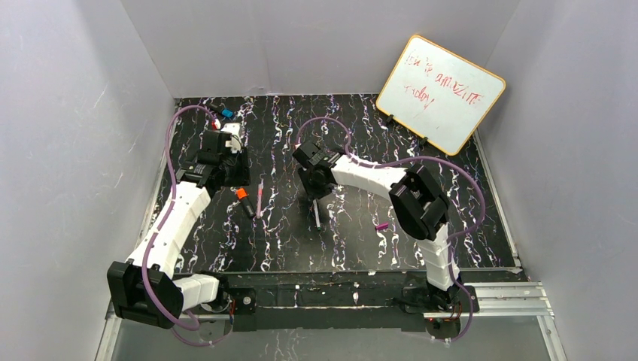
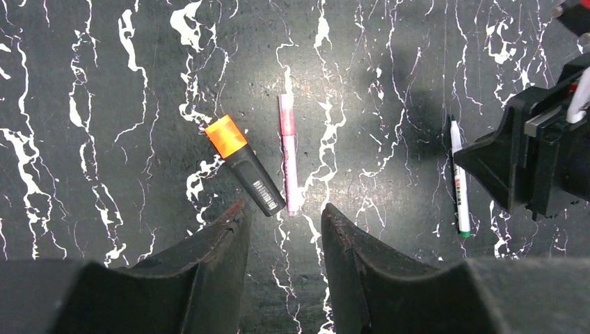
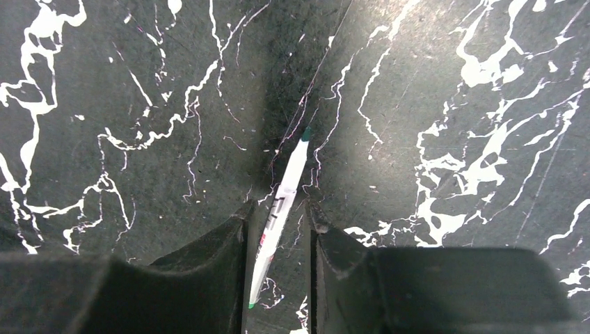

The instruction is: Insert the pens into the pen caps

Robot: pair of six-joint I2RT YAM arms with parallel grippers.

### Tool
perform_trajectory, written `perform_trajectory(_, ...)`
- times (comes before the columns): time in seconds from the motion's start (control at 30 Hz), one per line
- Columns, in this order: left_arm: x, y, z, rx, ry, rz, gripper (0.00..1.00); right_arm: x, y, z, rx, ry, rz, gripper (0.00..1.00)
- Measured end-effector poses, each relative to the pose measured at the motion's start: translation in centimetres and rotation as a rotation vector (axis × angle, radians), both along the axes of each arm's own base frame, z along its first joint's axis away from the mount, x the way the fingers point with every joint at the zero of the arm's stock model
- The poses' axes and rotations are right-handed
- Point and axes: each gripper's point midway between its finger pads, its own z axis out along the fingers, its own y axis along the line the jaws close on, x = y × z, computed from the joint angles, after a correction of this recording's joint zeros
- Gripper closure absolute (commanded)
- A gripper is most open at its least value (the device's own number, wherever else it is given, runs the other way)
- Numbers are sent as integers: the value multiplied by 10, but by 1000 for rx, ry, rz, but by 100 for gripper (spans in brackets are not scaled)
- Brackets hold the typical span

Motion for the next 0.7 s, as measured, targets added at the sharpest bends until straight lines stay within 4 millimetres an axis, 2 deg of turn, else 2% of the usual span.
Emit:
perform_trajectory(0.43, 0, 1, 0, -4, 1, 0, 60, -20, -7, -22, -59, 44, 21, 71)
perform_trajectory(0.5, 0, 1, 0, -3, 0, 0, 60, -20, -7, -22, -59, 45, 22, 78)
perform_trajectory(0.6, 0, 1, 0, -3, 0, 1, 60, -20, -7, -22, -59, 46, 23, 93)
perform_trajectory(0.7, 0, 1, 0, -9, 1, -1, 60, -21, -6, -22, -57, 49, 24, 97)
